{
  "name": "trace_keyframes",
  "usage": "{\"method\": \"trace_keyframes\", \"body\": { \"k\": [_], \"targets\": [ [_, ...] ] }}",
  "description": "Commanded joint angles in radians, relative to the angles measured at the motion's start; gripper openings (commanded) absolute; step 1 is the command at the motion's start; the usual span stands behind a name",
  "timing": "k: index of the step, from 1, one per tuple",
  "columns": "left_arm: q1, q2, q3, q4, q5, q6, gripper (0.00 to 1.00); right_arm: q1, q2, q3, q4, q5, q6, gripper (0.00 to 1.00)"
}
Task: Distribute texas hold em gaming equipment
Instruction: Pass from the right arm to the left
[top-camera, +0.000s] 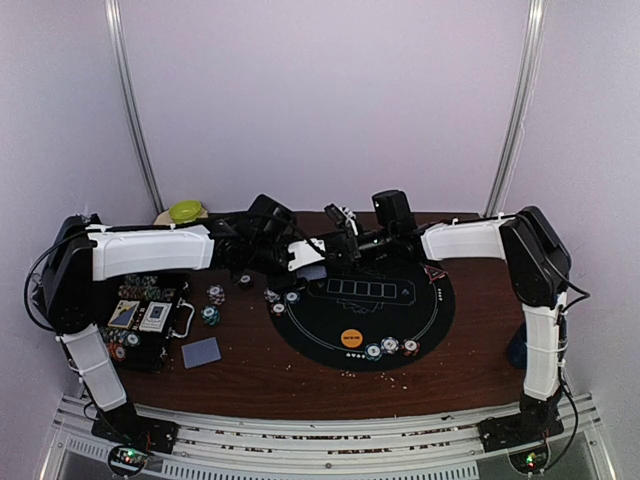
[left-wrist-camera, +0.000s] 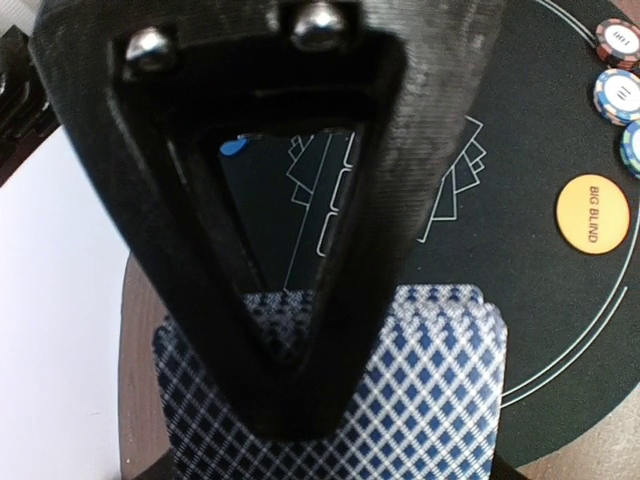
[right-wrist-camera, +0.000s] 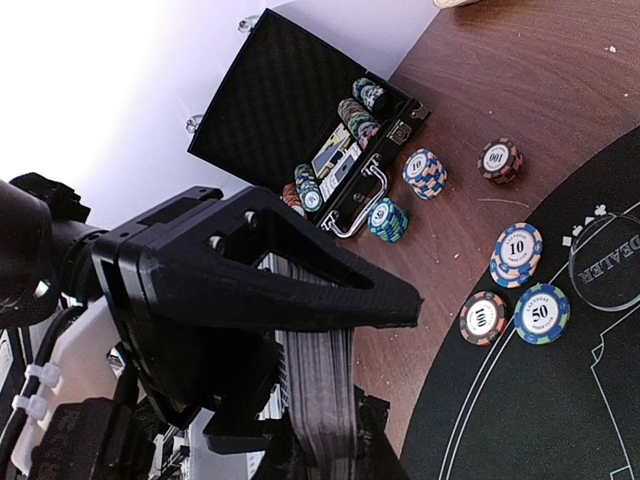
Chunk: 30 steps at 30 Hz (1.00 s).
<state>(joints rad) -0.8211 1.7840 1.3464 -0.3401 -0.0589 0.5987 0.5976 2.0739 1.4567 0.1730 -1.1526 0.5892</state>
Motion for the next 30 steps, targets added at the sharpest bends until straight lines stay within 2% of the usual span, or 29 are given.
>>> {"method": "trace_keyframes", "body": {
  "k": [1,4,5,10,15,23,26,30],
  "targets": [
    [0.052,-0.029,0.017,0.026,0.148,-0.037,0.8,-0.001,0.0,0.046,-0.046,-0.005,-0.056,0.0],
    [0.081,-0.068,-0.031,0.068,0.193,-0.037,0.96,-0.001,-0.005,0.043,-0.021,-0.016,-0.029,0.0],
    [0.094,-0.08,-0.051,0.085,0.216,-0.036,0.97,-0.001,-0.006,0.036,0.01,-0.025,0.001,0.0],
    [0.147,-0.127,-0.12,0.128,0.328,-0.034,0.98,0.005,0.005,0.012,0.136,-0.054,0.118,0.0],
    [0.149,-0.145,-0.169,0.158,0.4,-0.015,0.98,0.012,0.017,-0.024,0.308,-0.064,0.267,0.0],
    [0.144,-0.091,-0.134,0.161,0.419,-0.038,0.98,0.029,0.033,-0.033,0.357,-0.061,0.315,0.0],
    [0.135,-0.086,-0.126,0.152,0.412,-0.037,0.92,0.03,0.041,-0.032,0.347,-0.056,0.311,0.0],
    [0.126,-0.084,-0.126,0.152,0.397,-0.035,0.72,0.03,0.052,-0.028,0.328,-0.055,0.298,0.0]
  ]
}}
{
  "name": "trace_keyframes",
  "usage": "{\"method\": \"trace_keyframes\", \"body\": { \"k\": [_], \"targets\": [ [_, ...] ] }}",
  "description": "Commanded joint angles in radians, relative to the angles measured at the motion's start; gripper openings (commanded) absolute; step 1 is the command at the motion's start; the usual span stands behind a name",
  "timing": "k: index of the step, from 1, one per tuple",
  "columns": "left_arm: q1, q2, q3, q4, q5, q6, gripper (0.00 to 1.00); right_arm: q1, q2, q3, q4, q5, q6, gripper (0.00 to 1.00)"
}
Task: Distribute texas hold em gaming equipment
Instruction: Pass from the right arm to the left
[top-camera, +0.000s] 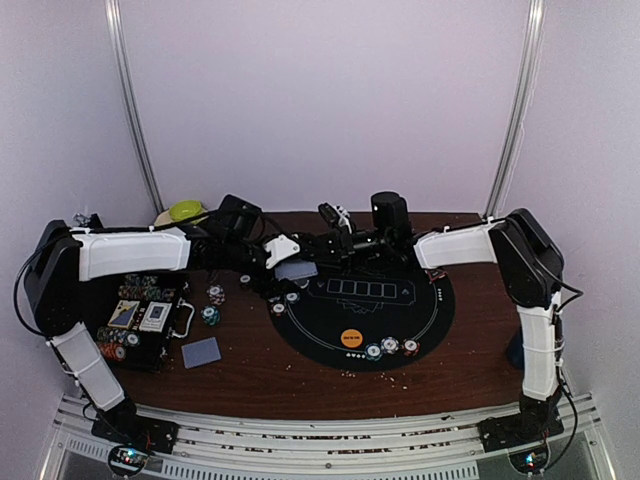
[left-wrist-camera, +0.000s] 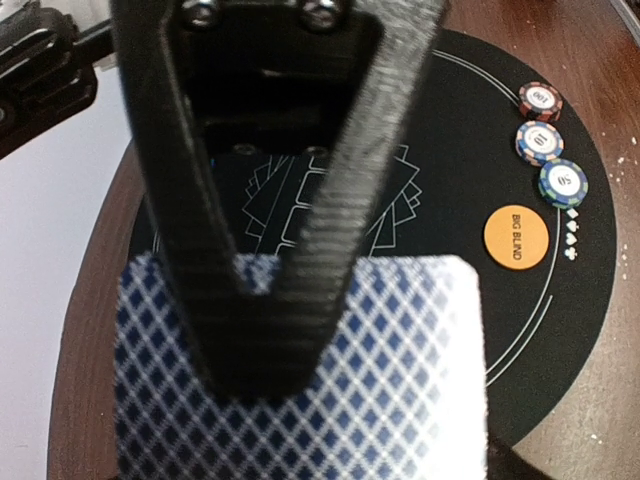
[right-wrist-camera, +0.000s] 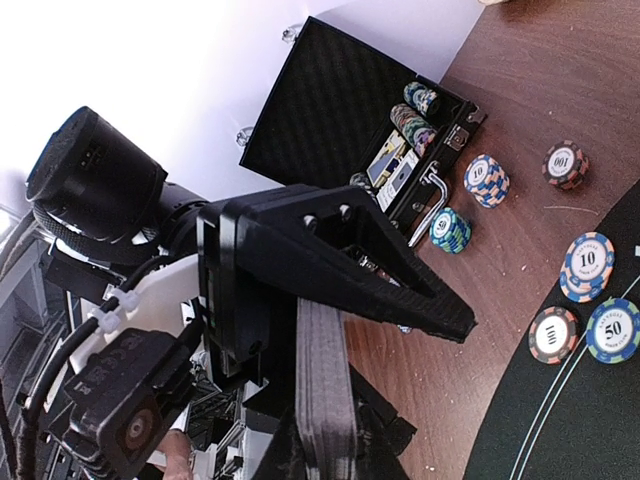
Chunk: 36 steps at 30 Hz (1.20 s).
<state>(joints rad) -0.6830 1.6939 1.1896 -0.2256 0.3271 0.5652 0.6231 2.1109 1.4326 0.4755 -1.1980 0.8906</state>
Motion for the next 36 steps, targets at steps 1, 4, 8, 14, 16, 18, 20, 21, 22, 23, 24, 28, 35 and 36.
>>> {"method": "trace_keyframes", "body": {
  "k": [1,4,8,14,16,18,20,21,22,23,24,28,35,36],
  "targets": [
    [-0.013,0.005,0.031,0.038,0.009,-0.003,0.7,0.004,0.016,-0.003,0.012,-0.005,-0.015,0.0],
    [-0.013,-0.002,0.03,0.042,0.008,-0.007,0.68,0.004,0.023,0.006,-0.056,0.005,-0.073,0.0],
    [-0.013,-0.014,0.032,0.03,0.019,-0.001,0.69,0.003,0.032,0.017,-0.079,0.006,-0.088,0.0],
    [-0.012,-0.01,0.035,0.018,0.039,0.004,0.66,0.003,0.042,0.022,-0.076,0.007,-0.083,0.0],
    [-0.013,-0.004,0.041,0.011,0.04,0.003,0.61,0.004,0.044,0.02,-0.064,0.003,-0.071,0.0],
    [-0.013,-0.001,0.044,0.011,0.039,0.002,0.53,0.005,0.041,0.018,-0.052,0.001,-0.06,0.0],
    [-0.012,0.003,0.046,0.01,0.037,0.001,0.46,0.005,0.04,0.017,-0.052,0.0,-0.061,0.0],
    [-0.013,0.004,0.047,0.01,0.033,0.001,0.42,0.004,0.039,0.018,-0.053,0.001,-0.064,0.0],
    [-0.013,0.006,0.047,0.01,0.031,0.002,0.39,0.004,0.038,0.017,-0.055,0.001,-0.066,0.0],
    [-0.013,0.007,0.047,0.01,0.027,0.0,0.36,0.004,0.038,0.016,-0.056,0.0,-0.068,0.0],
    [-0.012,0.008,0.046,0.011,0.024,-0.001,0.34,0.004,0.038,0.017,-0.06,0.001,-0.071,0.0],
    [-0.013,0.008,0.037,0.024,0.004,-0.005,0.21,0.003,0.041,0.034,-0.108,0.004,-0.11,0.0],
    [0.003,0.018,0.037,0.02,0.005,-0.01,0.09,0.0,0.032,0.126,-0.419,0.093,-0.369,0.57],
    [0.012,0.017,0.037,0.02,0.015,-0.013,0.09,0.0,0.031,0.141,-0.46,0.109,-0.407,0.64]
  ]
}}
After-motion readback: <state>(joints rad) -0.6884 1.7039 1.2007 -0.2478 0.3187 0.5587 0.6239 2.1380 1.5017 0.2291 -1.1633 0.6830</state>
